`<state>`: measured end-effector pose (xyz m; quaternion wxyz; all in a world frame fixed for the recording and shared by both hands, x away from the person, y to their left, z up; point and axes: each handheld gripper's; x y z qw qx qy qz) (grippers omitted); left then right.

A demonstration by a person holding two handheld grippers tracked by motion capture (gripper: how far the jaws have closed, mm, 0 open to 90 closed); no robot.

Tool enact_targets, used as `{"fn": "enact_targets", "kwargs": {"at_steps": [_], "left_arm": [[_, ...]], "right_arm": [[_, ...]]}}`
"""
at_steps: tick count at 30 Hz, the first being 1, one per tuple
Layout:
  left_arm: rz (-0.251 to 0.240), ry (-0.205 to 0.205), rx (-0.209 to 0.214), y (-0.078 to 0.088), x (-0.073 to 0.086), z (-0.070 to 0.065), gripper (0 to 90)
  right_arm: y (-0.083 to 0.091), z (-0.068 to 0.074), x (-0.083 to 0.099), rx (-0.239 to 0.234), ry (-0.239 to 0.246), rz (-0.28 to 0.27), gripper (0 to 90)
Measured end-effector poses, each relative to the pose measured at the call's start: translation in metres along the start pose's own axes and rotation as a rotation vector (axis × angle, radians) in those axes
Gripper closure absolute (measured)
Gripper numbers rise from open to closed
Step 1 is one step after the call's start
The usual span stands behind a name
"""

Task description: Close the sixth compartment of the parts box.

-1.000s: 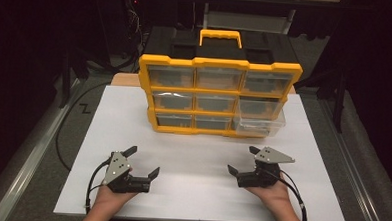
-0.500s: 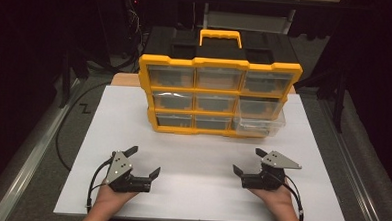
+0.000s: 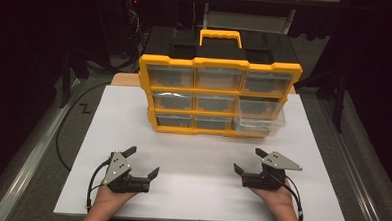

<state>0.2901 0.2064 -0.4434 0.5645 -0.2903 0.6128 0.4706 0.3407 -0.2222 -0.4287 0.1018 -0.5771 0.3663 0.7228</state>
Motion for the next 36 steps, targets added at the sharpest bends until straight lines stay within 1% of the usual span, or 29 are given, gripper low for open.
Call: {"fn": "enact_targets", "kwargs": {"at_steps": [4,6,9,13,15,18,21,24,28,29,32,36], "left_arm": [[0.0,-0.002,0.0,0.0,0.0,0.001,0.6],[0.003,0.0,-0.002,0.0,0.0,0.002,0.6],[0.003,0.002,-0.001,-0.001,0.001,0.002,0.6],[0.003,-0.004,0.0,0.0,0.0,0.001,0.6],[0.001,0.0,-0.001,0.0,0.0,0.001,0.6],[-0.001,0.002,0.0,0.001,0.0,0.001,0.6],[-0.001,0.0,0.0,0.001,0.0,0.0,0.6],[-0.002,0.001,0.0,0.001,-0.001,0.0,0.6],[-0.005,0.002,-0.002,0.002,-0.001,-0.001,0.6],[-0.005,0.002,-0.002,0.002,-0.001,-0.001,0.6],[-0.006,-0.002,-0.005,0.003,-0.001,-0.002,0.5],[-0.004,-0.006,-0.004,0.003,-0.001,-0.002,0.6]], "right_arm": [[0.002,-0.001,0.0,0.004,-0.002,-0.011,16.8],[0.003,-0.002,0.0,-0.003,-0.011,-0.016,19.8],[0.004,-0.002,0.0,-0.009,-0.008,-0.024,24.8],[0.005,-0.002,0.001,-0.004,-0.005,-0.029,32.0],[0.005,-0.001,0.001,-0.002,-0.003,-0.028,35.2],[0.006,-0.001,0.002,0.001,0.005,-0.03,42.4],[0.007,-0.001,0.002,0.006,0.001,-0.033,49.1],[0.009,-0.002,0.003,0.015,0.001,-0.03,57.9],[0.013,-0.004,0.004,0.024,-0.002,-0.038,70.9],[0.014,-0.005,0.004,0.026,-0.008,-0.038,75.3],[0.017,-0.006,0.003,0.033,-0.003,-0.042,89.0],[0.019,-0.008,0.002,0.038,0.005,-0.04,90.0]]}}
Point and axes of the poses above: each handheld gripper's, and its own axes: y roughly backward along the jaws, x roughly out of its underside, z roughly to its left, and after that the axes turned 11 degrees about -x, right-handed
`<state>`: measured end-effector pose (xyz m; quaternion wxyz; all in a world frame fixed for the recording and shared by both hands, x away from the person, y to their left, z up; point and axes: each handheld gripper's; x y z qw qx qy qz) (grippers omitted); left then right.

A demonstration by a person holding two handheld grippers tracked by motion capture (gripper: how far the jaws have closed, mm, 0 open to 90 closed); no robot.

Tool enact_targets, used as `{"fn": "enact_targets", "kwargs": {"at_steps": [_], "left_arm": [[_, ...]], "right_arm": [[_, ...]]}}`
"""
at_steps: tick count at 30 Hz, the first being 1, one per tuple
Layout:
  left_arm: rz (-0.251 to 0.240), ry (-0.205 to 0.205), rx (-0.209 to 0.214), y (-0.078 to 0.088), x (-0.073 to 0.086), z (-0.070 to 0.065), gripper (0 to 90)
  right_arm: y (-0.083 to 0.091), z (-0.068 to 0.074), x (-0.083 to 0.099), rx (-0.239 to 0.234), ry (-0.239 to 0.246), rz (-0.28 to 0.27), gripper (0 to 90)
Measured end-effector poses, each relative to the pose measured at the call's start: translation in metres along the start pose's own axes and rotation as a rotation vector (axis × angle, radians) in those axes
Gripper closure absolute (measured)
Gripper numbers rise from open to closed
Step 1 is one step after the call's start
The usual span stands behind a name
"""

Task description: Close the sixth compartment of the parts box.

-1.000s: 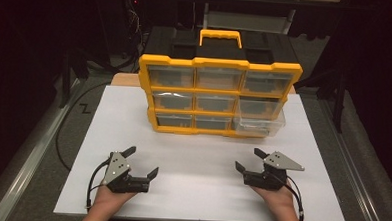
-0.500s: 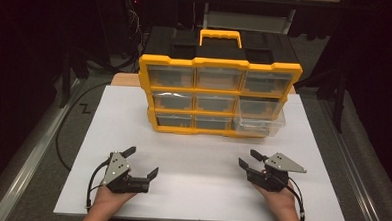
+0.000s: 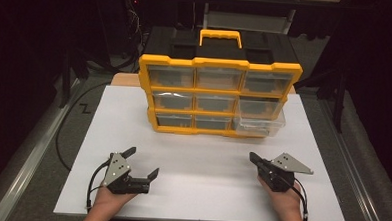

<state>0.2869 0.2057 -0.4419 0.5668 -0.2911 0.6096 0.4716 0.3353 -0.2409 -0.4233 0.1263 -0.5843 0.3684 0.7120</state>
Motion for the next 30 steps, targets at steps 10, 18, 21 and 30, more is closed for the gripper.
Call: {"fn": "enact_targets", "kwargs": {"at_steps": [10,18,21,30], "left_arm": [[-0.005,0.003,-0.002,0.001,0.0,0.001,0.6],[-0.005,0.002,-0.003,0.002,0.0,0.001,0.5],[-0.006,0.003,-0.004,0.002,-0.001,0.002,0.6],[-0.007,0.004,-0.001,0.002,-0.001,0.002,0.5]], "right_arm": [[-0.001,0.001,0.001,-0.003,0.012,0.003,90.0],[-0.001,0.001,0.0,-0.005,0.013,-0.008,90.0],[0.0,0.002,-0.003,-0.012,0.013,-0.021,90.0],[0.004,0.009,-0.013,0.002,0.023,-0.069,90.0]]}}
Point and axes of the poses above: each handheld gripper's, and its own axes: y roughly backward along the jaws, x roughly out of its underside, z roughly to its left, and after that the axes turned 11 degrees about -x, right-handed
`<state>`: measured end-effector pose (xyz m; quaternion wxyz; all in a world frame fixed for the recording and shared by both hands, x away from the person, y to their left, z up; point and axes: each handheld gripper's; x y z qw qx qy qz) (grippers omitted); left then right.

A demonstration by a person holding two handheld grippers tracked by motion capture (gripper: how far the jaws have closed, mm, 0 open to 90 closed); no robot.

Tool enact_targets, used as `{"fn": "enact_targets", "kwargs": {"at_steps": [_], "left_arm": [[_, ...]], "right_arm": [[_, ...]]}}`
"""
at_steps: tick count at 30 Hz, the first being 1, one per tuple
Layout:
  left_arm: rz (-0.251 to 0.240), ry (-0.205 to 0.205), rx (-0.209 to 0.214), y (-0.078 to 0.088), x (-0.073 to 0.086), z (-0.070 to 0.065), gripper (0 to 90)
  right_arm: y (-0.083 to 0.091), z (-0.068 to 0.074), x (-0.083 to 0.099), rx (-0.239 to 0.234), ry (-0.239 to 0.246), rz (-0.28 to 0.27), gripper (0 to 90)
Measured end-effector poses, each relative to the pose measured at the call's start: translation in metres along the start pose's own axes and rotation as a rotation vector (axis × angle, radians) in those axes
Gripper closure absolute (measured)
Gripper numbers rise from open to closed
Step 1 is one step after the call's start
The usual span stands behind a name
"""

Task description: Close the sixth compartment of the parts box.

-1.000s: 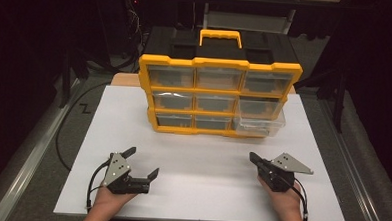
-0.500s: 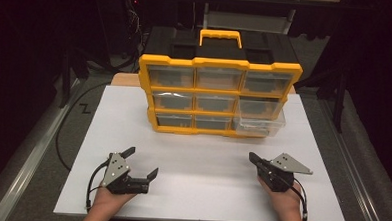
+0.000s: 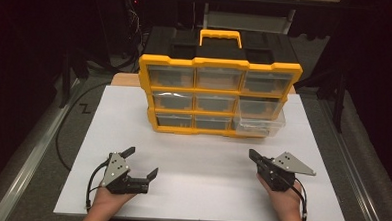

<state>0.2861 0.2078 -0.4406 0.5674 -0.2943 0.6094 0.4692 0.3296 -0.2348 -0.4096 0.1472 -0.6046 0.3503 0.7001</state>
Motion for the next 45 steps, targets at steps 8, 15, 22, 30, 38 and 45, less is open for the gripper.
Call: {"fn": "enact_targets", "kwargs": {"at_steps": [8,15,22,30,38,45], "left_arm": [[-0.002,0.002,0.0,0.0,0.0,0.0,0.5],[-0.005,0.006,0.004,0.001,0.0,0.001,0.5],[-0.01,0.007,0.003,0.002,-0.001,0.001,0.5],[-0.01,0.008,0.004,0.002,0.0,0.001,0.6],[-0.014,0.014,0.002,0.002,-0.001,0.002,0.5],[-0.014,0.013,0.005,0.002,-0.001,0.002,0.5]], "right_arm": [[0.005,0.004,-0.01,0.005,0.007,-0.036,90.0],[0.006,0.005,-0.02,0.019,0.013,-0.05,90.0],[0.009,0.003,-0.031,0.042,0.015,-0.066,90.0],[0.011,-0.001,-0.039,0.061,0.011,-0.08,90.0],[0.012,-0.003,-0.049,0.069,0.008,-0.092,90.0],[0.011,-0.006,-0.056,0.083,0.01,-0.096,90.0]]}}
Point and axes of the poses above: each handheld gripper's, and its own axes: y roughly backward along the jaws, x roughly out of its underside, z roughly to its left, and after that the axes turned 11 degrees about -x, right-handed
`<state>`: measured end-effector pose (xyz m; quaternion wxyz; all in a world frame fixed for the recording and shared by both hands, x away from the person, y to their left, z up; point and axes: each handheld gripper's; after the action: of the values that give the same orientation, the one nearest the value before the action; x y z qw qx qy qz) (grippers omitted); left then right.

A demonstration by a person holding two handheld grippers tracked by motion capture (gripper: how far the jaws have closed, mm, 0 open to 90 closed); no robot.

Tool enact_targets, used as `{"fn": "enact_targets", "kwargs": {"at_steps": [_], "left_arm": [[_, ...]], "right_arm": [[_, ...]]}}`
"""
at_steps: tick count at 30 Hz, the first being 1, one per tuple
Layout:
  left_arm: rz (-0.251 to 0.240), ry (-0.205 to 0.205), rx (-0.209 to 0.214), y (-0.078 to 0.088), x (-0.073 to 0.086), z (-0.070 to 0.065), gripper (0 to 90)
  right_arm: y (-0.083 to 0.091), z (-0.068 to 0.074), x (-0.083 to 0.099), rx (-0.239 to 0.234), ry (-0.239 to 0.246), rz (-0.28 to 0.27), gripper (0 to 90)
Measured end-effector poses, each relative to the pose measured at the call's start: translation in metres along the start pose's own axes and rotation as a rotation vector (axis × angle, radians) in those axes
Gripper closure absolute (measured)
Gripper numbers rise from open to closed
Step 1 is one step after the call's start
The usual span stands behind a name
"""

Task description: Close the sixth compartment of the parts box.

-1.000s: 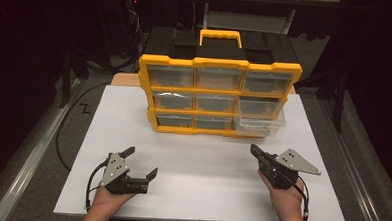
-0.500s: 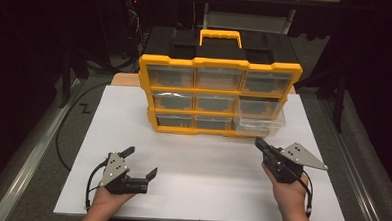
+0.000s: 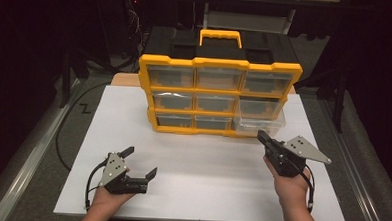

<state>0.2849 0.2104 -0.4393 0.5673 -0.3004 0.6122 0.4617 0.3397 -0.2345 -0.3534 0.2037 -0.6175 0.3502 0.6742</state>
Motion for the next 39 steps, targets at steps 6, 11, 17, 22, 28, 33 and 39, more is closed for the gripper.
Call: {"fn": "enact_targets", "kwargs": {"at_steps": [6,11,17,22,28,33,39], "left_arm": [[-0.001,0.0,0.001,0.0,0.0,0.0,0.5],[-0.004,0.001,0.001,0.0,0.0,0.0,0.5],[-0.005,0.001,0.002,0.001,0.0,0.0,0.5],[-0.006,-0.001,0.001,0.001,0.0,0.0,0.6],[-0.007,-0.002,0.002,0.001,-0.001,0.0,0.6],[-0.009,-0.002,0.001,0.002,-0.001,0.0,0.5],[-0.01,-0.004,0.003,0.002,-0.001,0.0,0.5]], "right_arm": [[-0.001,-0.002,-0.005,0.009,0.004,-0.004,90.0],[0.0,-0.003,-0.009,0.015,0.012,-0.011,90.0],[0.0,-0.003,-0.013,0.021,0.016,-0.011,90.0],[-0.002,-0.004,-0.014,0.027,0.013,-0.016,90.0],[-0.004,-0.007,-0.015,0.034,0.011,-0.018,90.0],[-0.006,-0.009,-0.016,0.041,0.012,-0.019,90.0],[-0.009,-0.011,-0.018,0.045,0.017,-0.015,90.0]]}}
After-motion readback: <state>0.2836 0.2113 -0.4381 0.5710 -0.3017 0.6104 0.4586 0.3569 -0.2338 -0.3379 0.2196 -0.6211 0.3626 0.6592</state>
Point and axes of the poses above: each handheld gripper's, and its own axes: y roughly backward along the jaws, x roughly out of its underside, z roughly to its left, and after that the axes turned 11 degrees about -x, right-handed
